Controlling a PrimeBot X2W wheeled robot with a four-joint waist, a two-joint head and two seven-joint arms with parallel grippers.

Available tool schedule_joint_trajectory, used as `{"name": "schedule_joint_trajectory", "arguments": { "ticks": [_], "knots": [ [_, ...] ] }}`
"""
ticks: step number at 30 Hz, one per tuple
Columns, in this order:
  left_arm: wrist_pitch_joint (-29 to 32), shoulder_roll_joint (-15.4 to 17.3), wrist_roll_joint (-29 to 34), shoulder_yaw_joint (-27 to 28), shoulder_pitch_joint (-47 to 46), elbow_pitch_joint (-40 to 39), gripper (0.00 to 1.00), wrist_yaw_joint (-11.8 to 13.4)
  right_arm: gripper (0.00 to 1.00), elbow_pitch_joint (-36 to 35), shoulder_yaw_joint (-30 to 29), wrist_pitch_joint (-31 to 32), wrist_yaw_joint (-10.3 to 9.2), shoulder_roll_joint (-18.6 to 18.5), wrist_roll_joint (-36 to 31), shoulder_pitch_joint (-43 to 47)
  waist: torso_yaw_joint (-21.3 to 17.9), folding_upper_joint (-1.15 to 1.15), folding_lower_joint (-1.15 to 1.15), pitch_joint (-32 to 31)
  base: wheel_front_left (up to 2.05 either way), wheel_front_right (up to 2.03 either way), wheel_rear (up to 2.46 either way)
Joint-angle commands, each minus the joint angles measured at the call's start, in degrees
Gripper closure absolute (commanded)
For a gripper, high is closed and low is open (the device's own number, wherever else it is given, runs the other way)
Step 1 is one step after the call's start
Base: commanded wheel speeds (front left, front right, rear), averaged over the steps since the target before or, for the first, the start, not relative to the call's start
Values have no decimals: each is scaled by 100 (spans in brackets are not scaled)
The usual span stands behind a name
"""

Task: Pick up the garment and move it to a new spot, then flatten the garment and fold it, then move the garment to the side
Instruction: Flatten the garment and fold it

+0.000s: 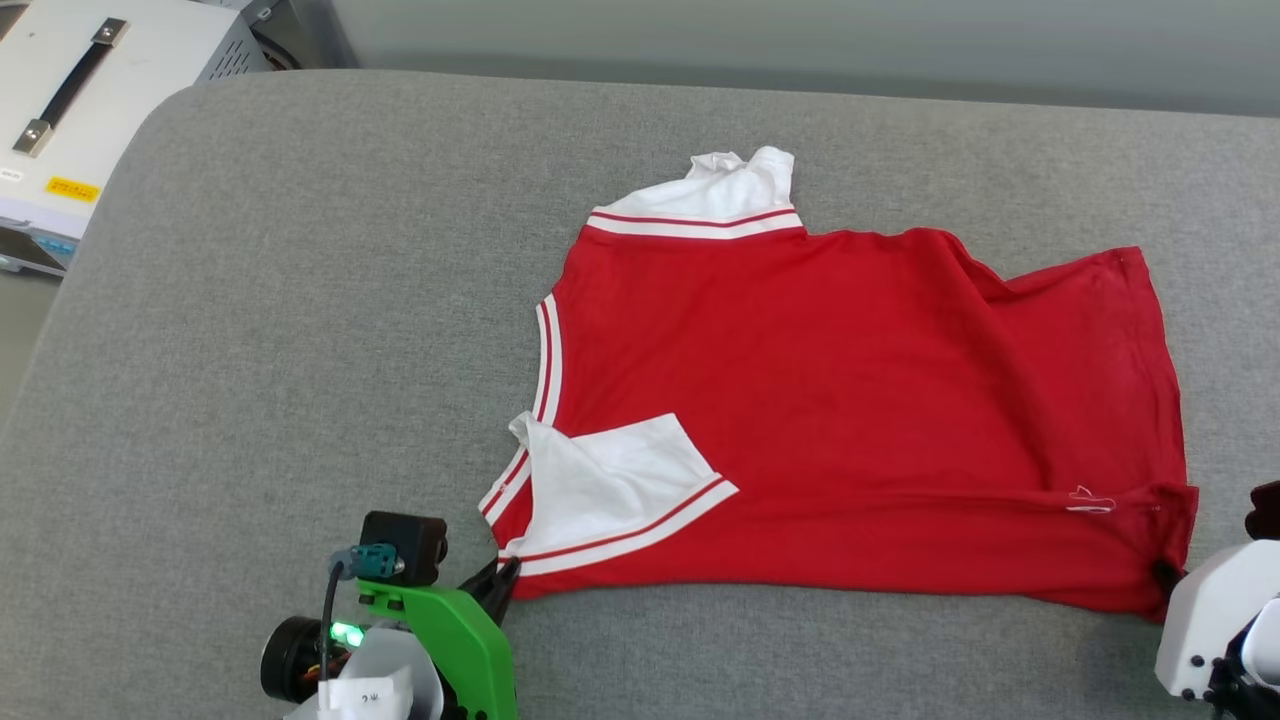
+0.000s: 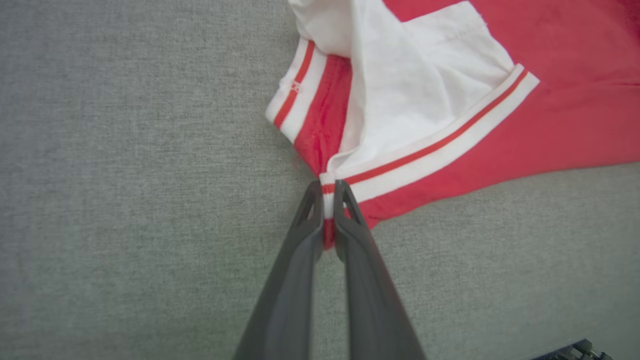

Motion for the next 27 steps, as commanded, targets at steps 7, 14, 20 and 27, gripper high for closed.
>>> {"name": "schedule_joint_trajectory", "arguments": {
  "ticks": [7,14,20,27],
  "knots": [
    [135,72,-158,-34,197,62,100,-55,100,-188,-189,91,-11,-425,-123,176,-32,0,0,-335,0,0,0],
    [412,102,-304,-196,439,-59,100,-45,100,-641,-395,738,-11,-405,-120,649,-34,0,0,-531,0,0,0],
    [428,53,-297,-281,485,25,100,-41,100,-763,-533,933,-11,-211,-146,948,-34,0,0,-552,0,0,0],
    [414,6,-260,-346,443,245,100,-68,67,-545,-561,612,-11,-130,-189,960,-70,0,0,-544,0,0,0]
  ]
}}
